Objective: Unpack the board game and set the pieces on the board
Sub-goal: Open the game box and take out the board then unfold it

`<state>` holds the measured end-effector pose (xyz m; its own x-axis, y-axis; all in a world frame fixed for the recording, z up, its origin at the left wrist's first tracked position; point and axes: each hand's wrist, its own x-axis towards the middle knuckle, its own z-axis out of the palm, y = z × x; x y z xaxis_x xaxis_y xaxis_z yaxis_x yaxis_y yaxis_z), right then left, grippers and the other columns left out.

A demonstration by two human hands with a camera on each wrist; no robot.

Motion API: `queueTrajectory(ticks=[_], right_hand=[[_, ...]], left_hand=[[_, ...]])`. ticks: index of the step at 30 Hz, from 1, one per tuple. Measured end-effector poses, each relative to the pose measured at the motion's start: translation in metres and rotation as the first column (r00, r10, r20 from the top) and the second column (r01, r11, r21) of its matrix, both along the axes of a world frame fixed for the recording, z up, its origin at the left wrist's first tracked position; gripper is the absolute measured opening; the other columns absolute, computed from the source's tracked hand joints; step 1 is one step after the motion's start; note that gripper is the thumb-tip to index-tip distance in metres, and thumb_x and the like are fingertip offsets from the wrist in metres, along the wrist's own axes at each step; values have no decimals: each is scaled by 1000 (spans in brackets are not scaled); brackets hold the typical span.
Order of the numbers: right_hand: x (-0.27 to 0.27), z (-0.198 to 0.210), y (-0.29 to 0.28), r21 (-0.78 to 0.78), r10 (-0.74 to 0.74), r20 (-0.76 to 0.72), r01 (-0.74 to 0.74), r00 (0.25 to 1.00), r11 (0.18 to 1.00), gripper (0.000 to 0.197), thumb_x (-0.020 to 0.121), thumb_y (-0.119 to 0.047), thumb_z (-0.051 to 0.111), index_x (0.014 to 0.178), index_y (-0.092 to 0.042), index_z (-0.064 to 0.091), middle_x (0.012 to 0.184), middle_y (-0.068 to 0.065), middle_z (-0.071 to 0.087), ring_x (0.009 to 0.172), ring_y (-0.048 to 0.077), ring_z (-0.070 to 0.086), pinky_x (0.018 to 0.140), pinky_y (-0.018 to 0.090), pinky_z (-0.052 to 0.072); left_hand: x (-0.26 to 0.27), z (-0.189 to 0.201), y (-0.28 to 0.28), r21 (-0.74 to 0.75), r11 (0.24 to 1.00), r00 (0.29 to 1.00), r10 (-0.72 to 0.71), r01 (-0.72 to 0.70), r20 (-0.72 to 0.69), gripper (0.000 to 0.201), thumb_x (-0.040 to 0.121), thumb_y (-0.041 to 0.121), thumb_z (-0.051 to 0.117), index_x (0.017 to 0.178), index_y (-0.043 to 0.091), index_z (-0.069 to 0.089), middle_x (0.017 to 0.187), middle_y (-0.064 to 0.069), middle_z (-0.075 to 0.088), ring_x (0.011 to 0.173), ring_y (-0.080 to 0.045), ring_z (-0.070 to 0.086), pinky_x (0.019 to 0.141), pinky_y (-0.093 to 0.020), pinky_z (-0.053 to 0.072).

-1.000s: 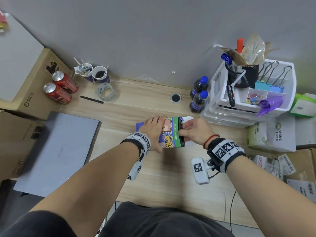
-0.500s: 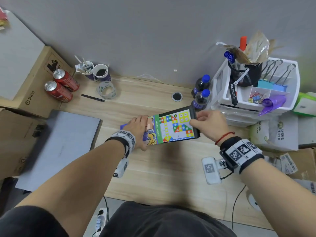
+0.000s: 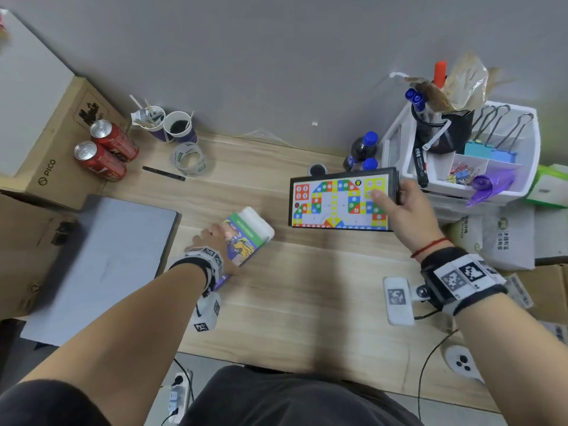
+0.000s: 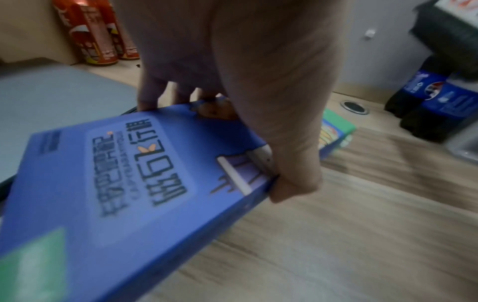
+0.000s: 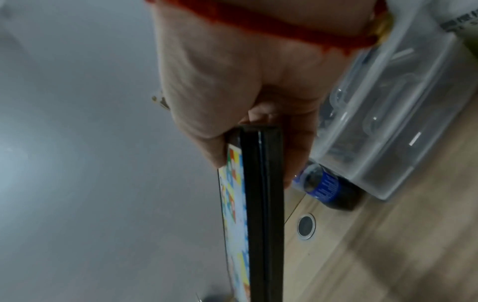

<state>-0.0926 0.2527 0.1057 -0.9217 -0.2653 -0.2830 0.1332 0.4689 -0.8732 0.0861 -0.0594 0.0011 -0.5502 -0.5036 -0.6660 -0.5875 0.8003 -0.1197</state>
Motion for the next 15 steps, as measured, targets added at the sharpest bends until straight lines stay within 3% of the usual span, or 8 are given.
queueTrajectory(ticks=[2, 4, 6, 7, 9, 11, 13, 15], right_hand=[[0, 2, -2, 22, 60, -10, -60, 998, 998, 32, 88, -31, 66, 106, -8, 53, 96, -2, 69, 82, -2, 67, 77, 25, 56], [4, -9, -6, 49, 92, 25, -94, 995, 994, 30, 88, -30, 66, 106, -8, 57, 98, 0, 71, 85, 7, 69, 80, 33, 56], [11, -21, -8, 38, 80, 76, -83, 994, 996, 32, 86, -31, 68, 108, -8, 58, 100, 3, 72, 88, 15, 70, 82, 39, 56], [15, -27, -9, 39, 69, 97, -74, 993, 997, 33, 86, -30, 68, 108, -8, 58, 102, 5, 72, 90, 16, 70, 81, 38, 56], [23, -34, -12, 30, 59, 129, -64, 990, 998, 32, 87, -29, 67, 109, -8, 57, 104, 6, 72, 93, 19, 70, 80, 35, 56], [29, -38, -15, 2, 66, 132, -67, 989, 998, 27, 87, -29, 67, 107, -15, 58, 105, 6, 71, 95, 21, 70, 85, 41, 56], [32, -39, -16, -33, 119, 116, -116, 986, 993, 24, 83, -33, 67, 105, -28, 58, 109, 6, 70, 99, 23, 68, 90, 46, 54], [32, -36, -15, -68, 218, 115, -211, 969, 975, 31, 82, -32, 65, 111, -27, 57, 111, 12, 69, 101, 25, 66, 92, 45, 53]], left_hand=[[-3, -5, 0, 9, 987, 986, 161, -160, -39, 127, 47, 58, 82, 141, 6, 16, 127, -13, 41, 120, -33, 44, 96, -47, 46], [-13, -5, 8, 16, 978, 975, 207, -207, -78, 126, 55, 59, 82, 145, 4, 13, 135, -15, 37, 126, -34, 40, 100, -46, 42], [-25, -2, 19, 29, 987, 974, 161, -158, -159, 120, 62, 65, 75, 147, 6, 15, 140, -16, 35, 130, -35, 37, 104, -46, 39], [-31, 1, 26, 62, 991, 964, 132, -120, -230, 110, 69, 63, 71, 148, 8, 18, 142, -16, 35, 131, -35, 37, 104, -46, 37], [-43, 8, 40, 164, 984, 903, 129, -66, -409, 70, 86, 43, 58, 145, 14, 32, 141, -13, 39, 130, -33, 41, 102, -44, 38], [-56, 19, 55, 306, 951, 810, 220, -53, -543, 44, 94, 28, 46, 137, 17, 45, 136, -10, 47, 124, -29, 49, 100, -39, 41], [-66, 30, 72, 439, 898, 771, 274, 7, -575, 40, 96, 39, 42, 129, 21, 56, 128, -7, 55, 116, -26, 55, 100, -38, 43], [-71, 38, 83, 480, 870, 808, 199, 116, -555, 53, 86, 70, 42, 112, 31, 67, 111, -1, 65, 103, -21, 62, 92, -38, 49]])
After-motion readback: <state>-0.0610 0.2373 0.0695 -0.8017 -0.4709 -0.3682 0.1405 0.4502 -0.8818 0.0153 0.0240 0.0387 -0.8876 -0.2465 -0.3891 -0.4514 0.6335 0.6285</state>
